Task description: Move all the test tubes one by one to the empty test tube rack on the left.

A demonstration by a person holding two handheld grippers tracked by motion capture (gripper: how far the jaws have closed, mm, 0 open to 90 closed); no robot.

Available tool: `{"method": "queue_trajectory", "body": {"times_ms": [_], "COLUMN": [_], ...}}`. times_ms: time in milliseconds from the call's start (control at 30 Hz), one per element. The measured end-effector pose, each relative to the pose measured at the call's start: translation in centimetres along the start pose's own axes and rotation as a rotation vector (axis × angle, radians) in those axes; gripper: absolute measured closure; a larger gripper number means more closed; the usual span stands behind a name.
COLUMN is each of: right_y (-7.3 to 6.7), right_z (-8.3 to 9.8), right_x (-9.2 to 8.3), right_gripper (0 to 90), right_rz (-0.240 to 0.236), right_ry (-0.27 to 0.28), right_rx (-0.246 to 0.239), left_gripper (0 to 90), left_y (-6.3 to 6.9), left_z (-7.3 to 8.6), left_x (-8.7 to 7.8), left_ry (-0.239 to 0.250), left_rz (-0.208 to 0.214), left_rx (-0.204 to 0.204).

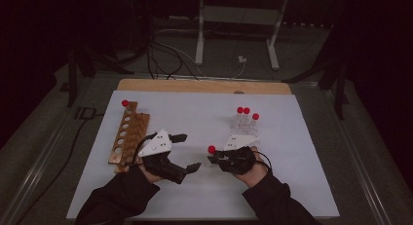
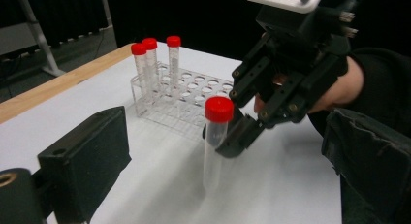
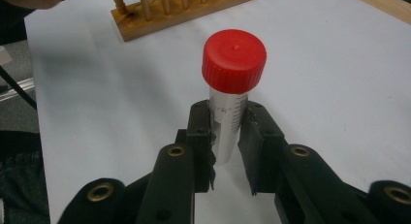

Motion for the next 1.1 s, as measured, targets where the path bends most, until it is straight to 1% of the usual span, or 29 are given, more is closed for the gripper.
{"method": "queue_trajectory", "body": {"times_ms": [200,267,333,367,433,600,833,867,933,967,1000,1100], "right_y": [-0.1,-0.2,-0.3,-0.3,-0.3,-0.3,-0.3,-0.3,-0.3,-0.3,-0.3,-0.3], "right_z": [0.0,0.0,0.0,0.0,0.0,0.0,0.0,0.0,0.0,0.0,0.0,0.0], "right_x": [0.1,0.1,0.1,0.1,0.1,0.0,-0.1,-0.1,-0.1,-0.1,-0.1,-0.1], "right_gripper": [75.1,75.1,75.1,75.1,75.1,75.1,75.1,75.1,75.1,75.1,75.1,75.1], "right_rz": [-0.006,-0.005,-0.007,-0.007,-0.009,-0.009,-0.009,-0.009,-0.011,-0.012,-0.012,-0.011], "right_ry": [-0.001,-0.002,-0.002,-0.003,-0.002,-0.001,0.000,-0.001,-0.001,-0.002,-0.002,-0.002], "right_rx": [-0.004,-0.006,-0.006,-0.007,-0.004,-0.005,-0.008,-0.007,-0.007,-0.006,-0.007,-0.008], "left_gripper": [8.8,14.7,17.1,20.9,25.0,39.0,49.1,51.1,54.2,55.8,57.4,61.9], "left_y": [0.0,-0.1,-0.1,-0.1,-0.2,-0.3,-0.3,-0.3,-0.3,-0.3,-0.3,-0.3], "left_z": [-0.5,-0.6,-0.7,-0.7,-0.7,-0.7,-0.6,-0.5,-0.5,-0.5,-0.5,-0.4], "left_x": [1.4,1.8,2.2,2.4,2.8,3.5,4.4,4.5,4.7,4.8,4.9,5.1], "left_ry": [-0.004,0.000,-0.002,-0.003,-0.005,-0.011,-0.038,-0.039,-0.046,-0.047,-0.050,-0.059], "left_rz": [0.009,0.013,0.016,0.013,0.019,0.017,0.008,0.013,0.008,0.014,0.009,0.011], "left_rx": [0.007,0.009,0.010,0.015,0.009,0.015,0.024,0.023,0.028,0.027,0.027,0.035]}}
Point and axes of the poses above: each handheld gripper's, and its own axes: x roughly forward along the jaws, z roughly out of its underside, y roughly to its right, the point moved 1 cm from there along x, roughly forward along the jaws, and after that the axes turned 11 degrees about -y, right-handed, at the moved point
